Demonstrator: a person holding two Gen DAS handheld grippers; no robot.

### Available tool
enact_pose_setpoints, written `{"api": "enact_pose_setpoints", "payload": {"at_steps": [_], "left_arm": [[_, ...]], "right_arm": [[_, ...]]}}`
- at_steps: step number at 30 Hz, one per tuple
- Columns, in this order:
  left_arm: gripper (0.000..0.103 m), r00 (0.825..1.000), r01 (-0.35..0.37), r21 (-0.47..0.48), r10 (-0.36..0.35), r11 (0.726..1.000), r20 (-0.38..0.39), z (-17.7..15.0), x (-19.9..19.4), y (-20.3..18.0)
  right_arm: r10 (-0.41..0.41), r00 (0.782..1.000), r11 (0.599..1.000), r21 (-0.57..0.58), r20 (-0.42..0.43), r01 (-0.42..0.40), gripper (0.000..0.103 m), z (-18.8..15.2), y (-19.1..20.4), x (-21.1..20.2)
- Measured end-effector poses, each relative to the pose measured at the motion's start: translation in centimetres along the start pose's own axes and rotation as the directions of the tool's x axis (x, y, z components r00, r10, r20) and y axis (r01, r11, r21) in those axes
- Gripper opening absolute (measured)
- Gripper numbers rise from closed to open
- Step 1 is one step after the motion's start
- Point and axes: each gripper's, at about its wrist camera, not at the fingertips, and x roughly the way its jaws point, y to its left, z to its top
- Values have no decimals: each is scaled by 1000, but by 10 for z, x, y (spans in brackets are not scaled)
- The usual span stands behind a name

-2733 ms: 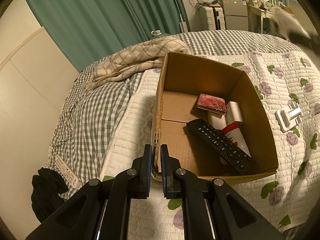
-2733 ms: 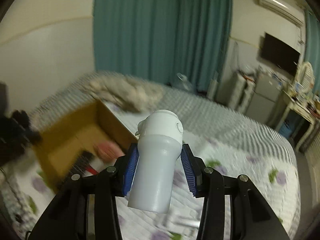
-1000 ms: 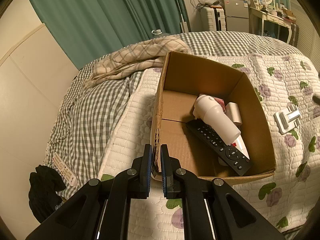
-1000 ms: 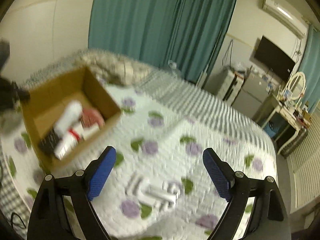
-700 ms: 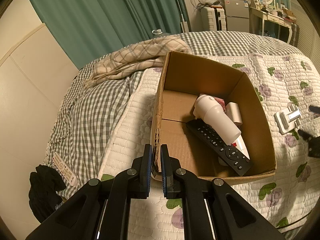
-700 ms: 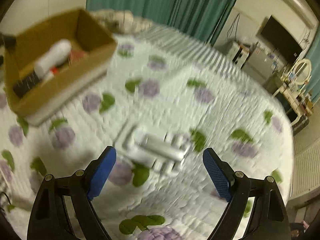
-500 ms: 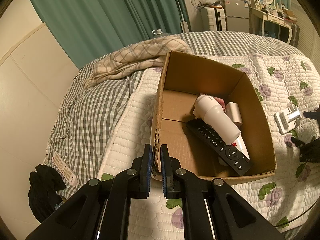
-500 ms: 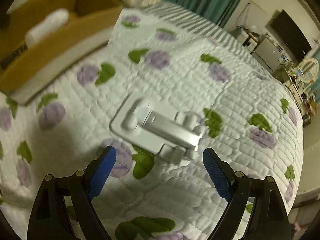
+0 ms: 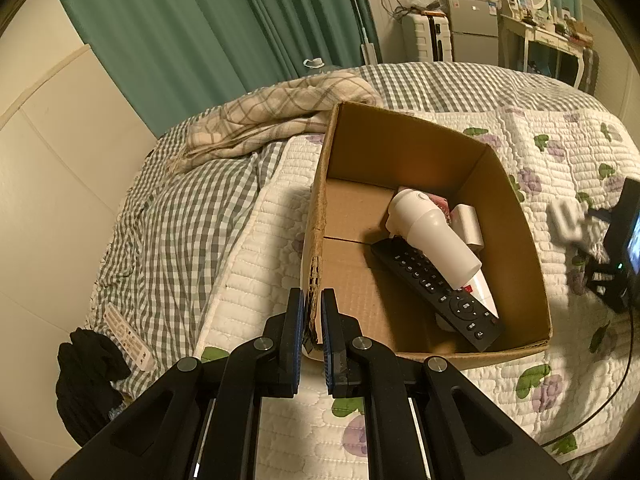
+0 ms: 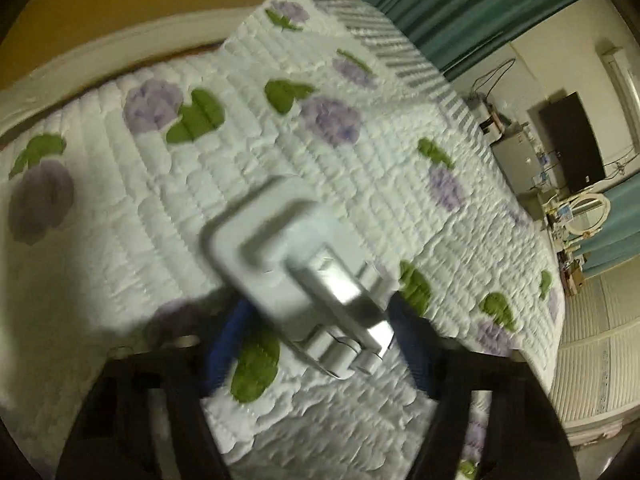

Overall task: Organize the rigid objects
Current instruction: 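Move the right gripper to the white stand and grasp its edge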

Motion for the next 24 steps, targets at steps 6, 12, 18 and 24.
{"api": "enact_pose_setpoints", "payload": {"at_steps": [6, 12, 18, 24], "left_arm": [[7, 1000, 2, -3, -2, 1000, 0, 0, 0, 0], [7, 1000, -1, 0, 1, 1000, -2, 0, 1, 0], [7, 1000, -1, 3, 1, 1000, -3, 1, 1, 0], [7, 1000, -3, 4, 3, 1000, -4, 1, 2, 0]], "right_arm": [[42, 999, 995, 93, 33, -45, 45, 15, -22, 6], [52, 999, 996, 66, 5, -52, 48, 27, -13, 18], [115, 993, 993, 11, -29, -115, 49, 31, -22, 24], [175, 984, 983, 55, -23, -173, 47, 29, -33, 14]]}}
